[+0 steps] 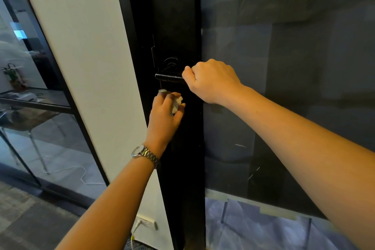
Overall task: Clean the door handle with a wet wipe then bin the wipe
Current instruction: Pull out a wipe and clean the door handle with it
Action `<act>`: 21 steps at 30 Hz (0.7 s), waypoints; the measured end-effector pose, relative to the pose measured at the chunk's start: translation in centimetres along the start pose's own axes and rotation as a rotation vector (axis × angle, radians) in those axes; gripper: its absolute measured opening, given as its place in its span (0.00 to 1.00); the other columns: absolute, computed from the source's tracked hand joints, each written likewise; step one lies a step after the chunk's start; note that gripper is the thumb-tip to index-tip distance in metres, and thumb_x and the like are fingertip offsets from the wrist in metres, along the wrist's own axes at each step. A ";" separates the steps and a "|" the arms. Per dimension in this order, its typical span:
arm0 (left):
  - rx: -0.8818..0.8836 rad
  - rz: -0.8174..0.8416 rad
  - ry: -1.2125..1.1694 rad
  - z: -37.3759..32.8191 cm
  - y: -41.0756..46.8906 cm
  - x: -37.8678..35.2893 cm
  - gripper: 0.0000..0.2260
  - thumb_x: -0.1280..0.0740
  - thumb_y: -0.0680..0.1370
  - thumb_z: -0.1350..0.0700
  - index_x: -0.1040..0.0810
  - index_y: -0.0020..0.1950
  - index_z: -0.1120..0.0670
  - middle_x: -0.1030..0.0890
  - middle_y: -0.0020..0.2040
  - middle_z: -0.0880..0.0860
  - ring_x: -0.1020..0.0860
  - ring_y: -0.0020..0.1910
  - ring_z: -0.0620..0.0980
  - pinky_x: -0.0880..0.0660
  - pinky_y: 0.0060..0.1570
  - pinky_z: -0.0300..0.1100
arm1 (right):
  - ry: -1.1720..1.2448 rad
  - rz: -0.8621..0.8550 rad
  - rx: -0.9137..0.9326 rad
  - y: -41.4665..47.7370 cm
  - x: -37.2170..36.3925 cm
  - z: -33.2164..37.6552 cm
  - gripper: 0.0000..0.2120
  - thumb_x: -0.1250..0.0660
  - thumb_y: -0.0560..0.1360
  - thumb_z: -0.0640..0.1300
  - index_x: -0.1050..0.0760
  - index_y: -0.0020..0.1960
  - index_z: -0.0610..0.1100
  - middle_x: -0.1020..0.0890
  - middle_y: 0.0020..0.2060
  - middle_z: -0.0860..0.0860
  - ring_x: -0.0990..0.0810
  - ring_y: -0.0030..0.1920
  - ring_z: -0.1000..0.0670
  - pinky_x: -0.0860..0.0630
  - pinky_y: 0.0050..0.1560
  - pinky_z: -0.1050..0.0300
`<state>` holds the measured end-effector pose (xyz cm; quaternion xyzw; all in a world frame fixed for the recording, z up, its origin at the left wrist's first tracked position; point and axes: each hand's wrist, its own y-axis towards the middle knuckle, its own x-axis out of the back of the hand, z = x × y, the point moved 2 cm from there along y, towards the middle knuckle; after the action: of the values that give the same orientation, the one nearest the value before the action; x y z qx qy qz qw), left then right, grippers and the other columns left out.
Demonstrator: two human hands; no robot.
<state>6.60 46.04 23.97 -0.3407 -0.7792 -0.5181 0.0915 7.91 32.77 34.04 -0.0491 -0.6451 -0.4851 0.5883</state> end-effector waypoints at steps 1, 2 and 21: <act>0.033 -0.029 0.010 -0.1 -0.3 -0.3 0.14 0.35 0.76 0.55 0.26 0.60 0.59 0.28 0.57 0.57 0.32 0.50 0.44 0.31 0.48 0.32 | 0.002 0.004 0.000 0.0 0.0 0.0 0.27 0.51 0.82 0.50 0.37 0.25 0.45 0.32 0.23 0.51 0.34 0.25 0.54 0.42 0.27 0.60; 0.039 -0.041 0.031 -0.1 -0.4 -0.5 0.14 0.35 0.76 0.54 0.26 0.58 0.60 0.28 0.55 0.57 0.33 0.49 0.44 0.31 0.46 0.30 | 0.001 0.005 -0.001 0.0 0.0 0.0 0.27 0.51 0.82 0.50 0.37 0.25 0.45 0.32 0.23 0.51 0.34 0.25 0.54 0.43 0.27 0.60; 0.625 0.021 -0.349 2.2 -0.5 0.3 0.13 0.39 0.79 0.53 0.23 0.36 0.54 0.24 0.35 0.54 0.26 0.38 0.53 0.28 0.38 0.45 | -0.002 0.002 -0.004 0.0 0.3 0.2 0.27 0.51 0.82 0.50 0.38 0.25 0.45 0.32 0.23 0.51 0.34 0.25 0.53 0.44 0.26 0.59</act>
<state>6.56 48.00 22.76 -0.3877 -0.9003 -0.1879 0.0619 7.66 32.74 34.27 -0.0514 -0.6446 -0.4859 0.5879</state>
